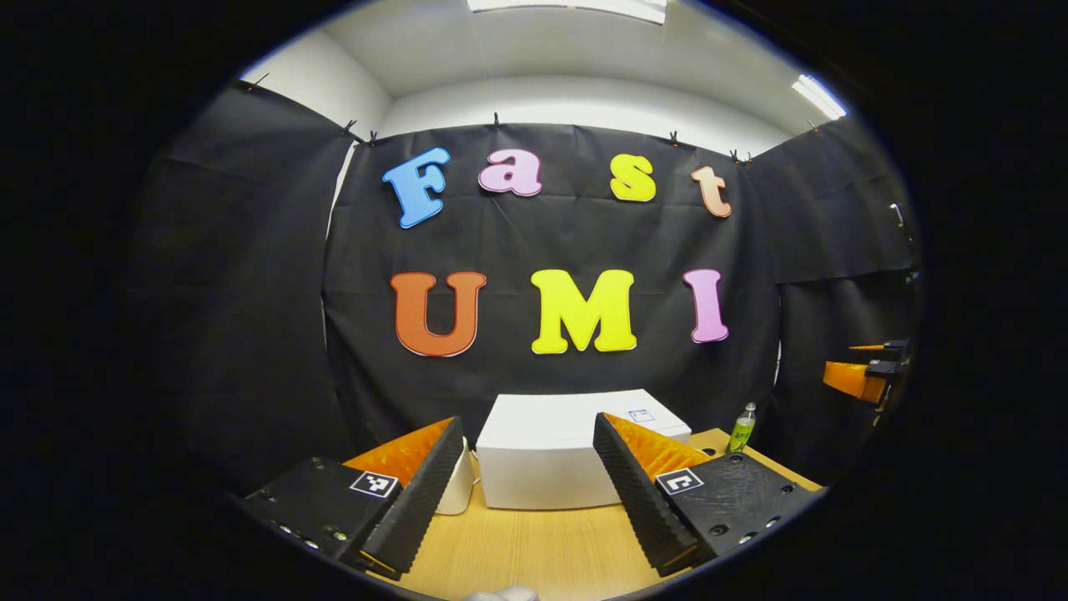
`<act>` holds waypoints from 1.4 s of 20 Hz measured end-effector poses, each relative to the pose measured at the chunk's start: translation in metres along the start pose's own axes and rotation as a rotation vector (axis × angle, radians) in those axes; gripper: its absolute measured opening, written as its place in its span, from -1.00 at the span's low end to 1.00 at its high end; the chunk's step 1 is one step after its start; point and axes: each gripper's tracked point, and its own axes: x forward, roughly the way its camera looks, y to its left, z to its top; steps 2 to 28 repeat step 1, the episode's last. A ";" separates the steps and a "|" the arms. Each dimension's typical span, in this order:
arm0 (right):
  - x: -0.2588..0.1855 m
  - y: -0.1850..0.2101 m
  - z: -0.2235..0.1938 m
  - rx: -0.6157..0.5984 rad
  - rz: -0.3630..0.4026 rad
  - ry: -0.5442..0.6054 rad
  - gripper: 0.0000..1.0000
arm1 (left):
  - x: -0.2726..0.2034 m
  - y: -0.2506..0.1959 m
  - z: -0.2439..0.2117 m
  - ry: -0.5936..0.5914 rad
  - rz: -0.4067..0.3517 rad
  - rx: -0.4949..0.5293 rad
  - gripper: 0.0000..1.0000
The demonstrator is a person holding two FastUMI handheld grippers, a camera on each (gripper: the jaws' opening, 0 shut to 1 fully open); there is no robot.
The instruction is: Open the microwave oven with the left hand, put the food in, and close the microwave oven.
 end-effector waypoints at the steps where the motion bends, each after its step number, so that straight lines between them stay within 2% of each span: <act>1: 0.000 0.002 0.000 0.002 0.005 0.002 0.83 | -0.001 0.001 0.000 0.002 0.003 -0.002 0.92; 28: 0.000 0.002 0.000 0.002 0.005 0.002 0.83 | -0.001 0.001 0.000 0.002 0.003 -0.002 0.92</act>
